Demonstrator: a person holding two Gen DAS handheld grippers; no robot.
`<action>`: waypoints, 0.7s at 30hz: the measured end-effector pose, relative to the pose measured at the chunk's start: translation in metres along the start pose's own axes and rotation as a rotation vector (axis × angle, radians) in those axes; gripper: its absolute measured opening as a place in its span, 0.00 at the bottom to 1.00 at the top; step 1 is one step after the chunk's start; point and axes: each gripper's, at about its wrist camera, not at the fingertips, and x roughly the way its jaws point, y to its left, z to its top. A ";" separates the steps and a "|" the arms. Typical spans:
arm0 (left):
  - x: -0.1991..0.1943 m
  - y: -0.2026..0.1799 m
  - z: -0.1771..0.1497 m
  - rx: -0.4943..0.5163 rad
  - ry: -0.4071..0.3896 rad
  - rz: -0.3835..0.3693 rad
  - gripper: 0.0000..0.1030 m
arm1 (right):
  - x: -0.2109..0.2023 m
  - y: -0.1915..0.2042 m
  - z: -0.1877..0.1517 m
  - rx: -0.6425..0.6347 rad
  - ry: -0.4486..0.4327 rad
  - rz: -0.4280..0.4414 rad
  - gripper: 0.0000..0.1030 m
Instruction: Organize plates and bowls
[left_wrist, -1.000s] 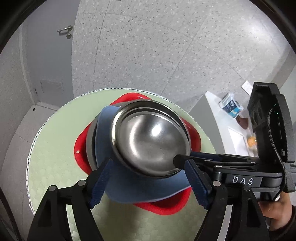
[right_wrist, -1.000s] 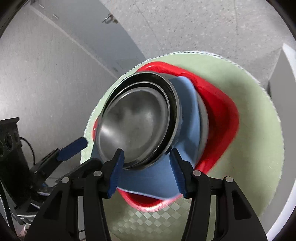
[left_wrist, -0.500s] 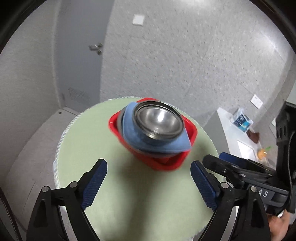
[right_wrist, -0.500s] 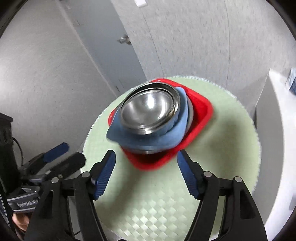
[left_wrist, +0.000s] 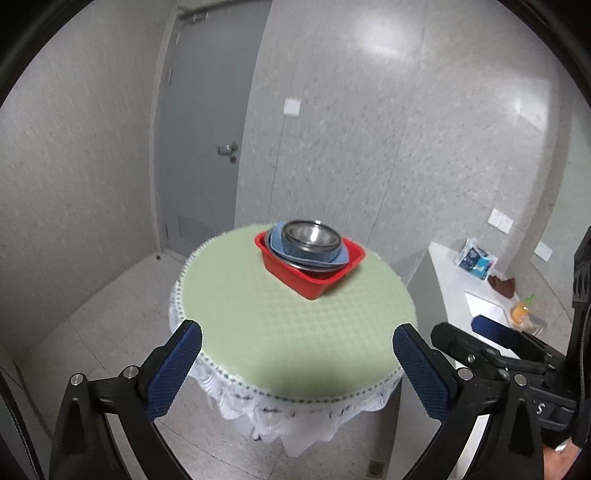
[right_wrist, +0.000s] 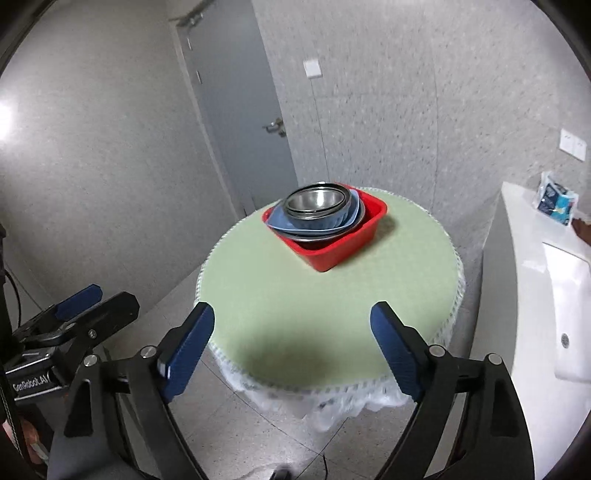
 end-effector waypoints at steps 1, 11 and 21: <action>-0.020 0.000 -0.009 0.005 -0.019 0.001 0.99 | -0.013 0.005 -0.008 0.001 -0.018 -0.006 0.94; -0.207 0.041 -0.117 0.074 -0.130 0.042 0.99 | -0.127 0.086 -0.097 0.006 -0.172 -0.088 1.00; -0.363 0.081 -0.226 0.193 -0.202 0.053 0.99 | -0.209 0.177 -0.189 0.062 -0.254 -0.160 1.00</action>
